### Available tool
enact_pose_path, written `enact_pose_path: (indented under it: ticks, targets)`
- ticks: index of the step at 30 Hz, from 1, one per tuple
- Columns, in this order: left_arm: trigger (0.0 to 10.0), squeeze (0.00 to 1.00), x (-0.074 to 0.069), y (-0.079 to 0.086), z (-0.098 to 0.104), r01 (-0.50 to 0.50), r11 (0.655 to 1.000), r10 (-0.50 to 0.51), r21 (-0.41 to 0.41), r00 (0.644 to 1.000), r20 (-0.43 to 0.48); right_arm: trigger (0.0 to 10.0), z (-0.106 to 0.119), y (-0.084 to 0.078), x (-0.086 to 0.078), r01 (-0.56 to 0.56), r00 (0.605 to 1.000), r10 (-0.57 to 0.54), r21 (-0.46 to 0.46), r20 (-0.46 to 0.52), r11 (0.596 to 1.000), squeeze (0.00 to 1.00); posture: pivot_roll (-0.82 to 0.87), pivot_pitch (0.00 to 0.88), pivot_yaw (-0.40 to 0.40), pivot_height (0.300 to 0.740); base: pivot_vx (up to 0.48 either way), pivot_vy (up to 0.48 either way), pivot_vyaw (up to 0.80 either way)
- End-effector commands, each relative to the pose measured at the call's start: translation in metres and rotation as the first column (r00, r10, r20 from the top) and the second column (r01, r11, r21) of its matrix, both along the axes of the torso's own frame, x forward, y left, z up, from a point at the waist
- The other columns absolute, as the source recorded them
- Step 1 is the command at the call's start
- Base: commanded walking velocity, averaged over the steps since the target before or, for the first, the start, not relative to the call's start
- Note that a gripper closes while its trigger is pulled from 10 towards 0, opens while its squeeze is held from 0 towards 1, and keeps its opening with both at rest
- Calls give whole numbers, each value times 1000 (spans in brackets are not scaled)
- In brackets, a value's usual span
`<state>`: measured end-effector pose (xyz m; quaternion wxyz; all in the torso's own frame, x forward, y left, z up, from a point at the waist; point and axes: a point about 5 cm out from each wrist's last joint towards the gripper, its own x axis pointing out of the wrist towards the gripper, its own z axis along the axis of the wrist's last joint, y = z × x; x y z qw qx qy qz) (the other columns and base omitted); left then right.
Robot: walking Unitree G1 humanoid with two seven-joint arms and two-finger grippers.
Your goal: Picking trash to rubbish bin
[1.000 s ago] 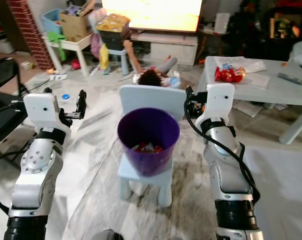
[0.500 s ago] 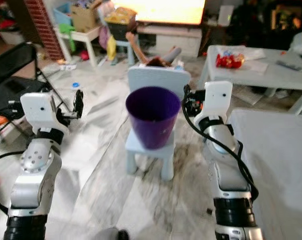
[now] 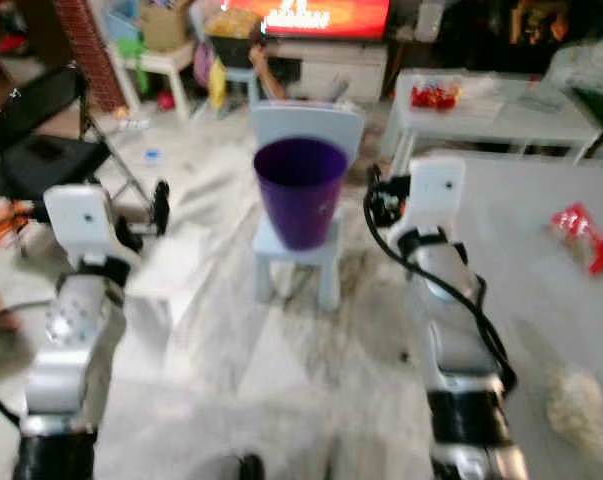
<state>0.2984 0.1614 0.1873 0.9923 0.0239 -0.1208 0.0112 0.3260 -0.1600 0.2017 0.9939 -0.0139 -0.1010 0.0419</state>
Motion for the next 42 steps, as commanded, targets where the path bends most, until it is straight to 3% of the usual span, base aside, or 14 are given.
enact_pose_path:
  ticks: [1, 13, 30, 42]
  targets:
    - [10000, 0, 1, -1, 4, 9, 1000, -9, 3, 1000, 15, 10000, 5, 0, 0, 3, 1000, -3, -5, 20, 1000, 0, 36, 74, -14, 740, -337, 0, 0]
    - [10000, 0, 4, 1, 7, 5, 1000, -5, -28, 1000, 22, 10000, 5, 0, -1, 1, 1000, -1, 5, 11, 1000, 0, 32, 78, -12, 740, -25, 0, 0]
    - [10000, 0, 6, -4, 7, 52, 996, -51, -78, 999, 10, 10000, 5, 1, 1, -4, 1000, 4, -1, 5, 1000, 0, 32, 68, -10, 740, 0, 0, -752]
    - [10000, 0, 10, 0, 4, 24, 988, -29, -151, 999, -27, 10000, 5, 1, 1, 3, 1000, -3, -3, 4, 1000, 0, 30, 76, -6, 740, 0, 0, -781]
